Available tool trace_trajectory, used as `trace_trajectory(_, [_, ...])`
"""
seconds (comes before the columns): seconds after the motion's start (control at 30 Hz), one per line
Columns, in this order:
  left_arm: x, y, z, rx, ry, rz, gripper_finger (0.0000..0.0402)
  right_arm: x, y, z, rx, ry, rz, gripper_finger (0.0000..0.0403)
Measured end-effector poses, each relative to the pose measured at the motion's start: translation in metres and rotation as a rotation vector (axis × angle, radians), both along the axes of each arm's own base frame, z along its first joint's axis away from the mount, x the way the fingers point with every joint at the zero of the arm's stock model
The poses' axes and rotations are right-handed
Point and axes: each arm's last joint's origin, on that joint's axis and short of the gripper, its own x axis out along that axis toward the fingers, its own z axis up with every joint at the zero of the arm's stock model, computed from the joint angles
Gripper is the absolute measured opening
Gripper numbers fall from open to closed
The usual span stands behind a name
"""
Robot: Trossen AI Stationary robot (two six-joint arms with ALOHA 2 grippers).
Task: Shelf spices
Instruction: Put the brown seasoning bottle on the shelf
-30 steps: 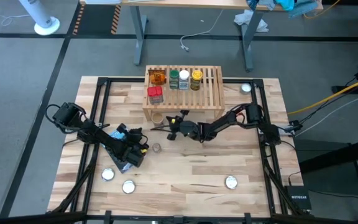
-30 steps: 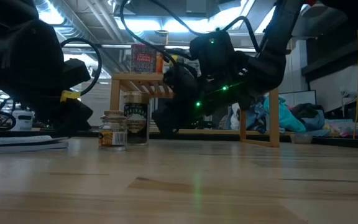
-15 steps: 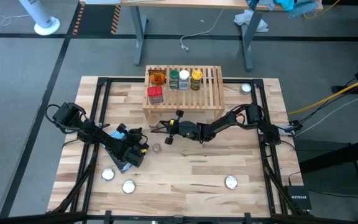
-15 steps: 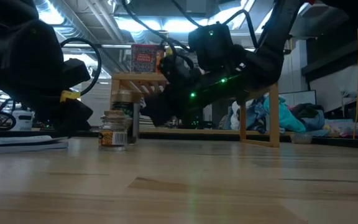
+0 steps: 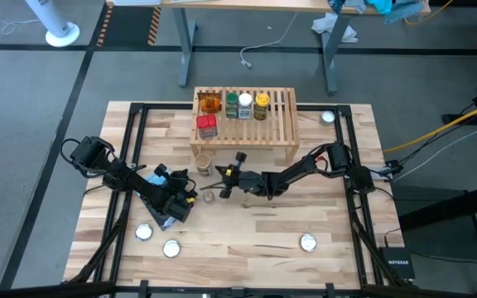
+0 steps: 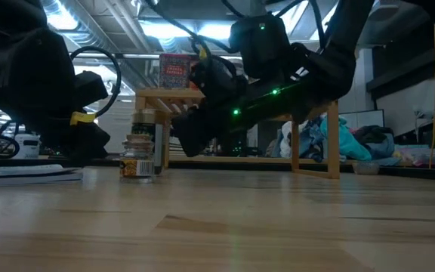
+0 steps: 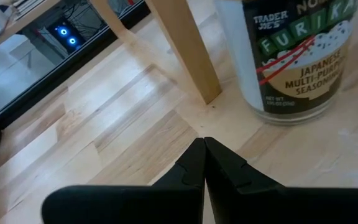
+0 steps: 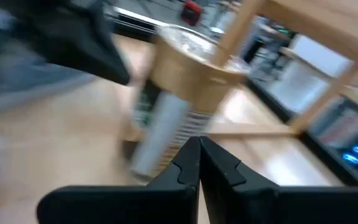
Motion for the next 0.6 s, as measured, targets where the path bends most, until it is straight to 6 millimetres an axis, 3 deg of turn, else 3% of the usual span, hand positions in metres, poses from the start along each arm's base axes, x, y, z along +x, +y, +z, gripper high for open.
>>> trace_trajectory(0.37, [0.0,0.0,0.0,-0.002,-0.006,0.0,0.0,0.002,-0.04,0.0,0.082,-0.032,0.009,0.0012])
trace_trajectory(0.6, [0.001,0.0,0.0,0.0,-0.016,0.0,0.0,0.002,-0.044,0.001,0.093,-0.047,0.033,0.0012])
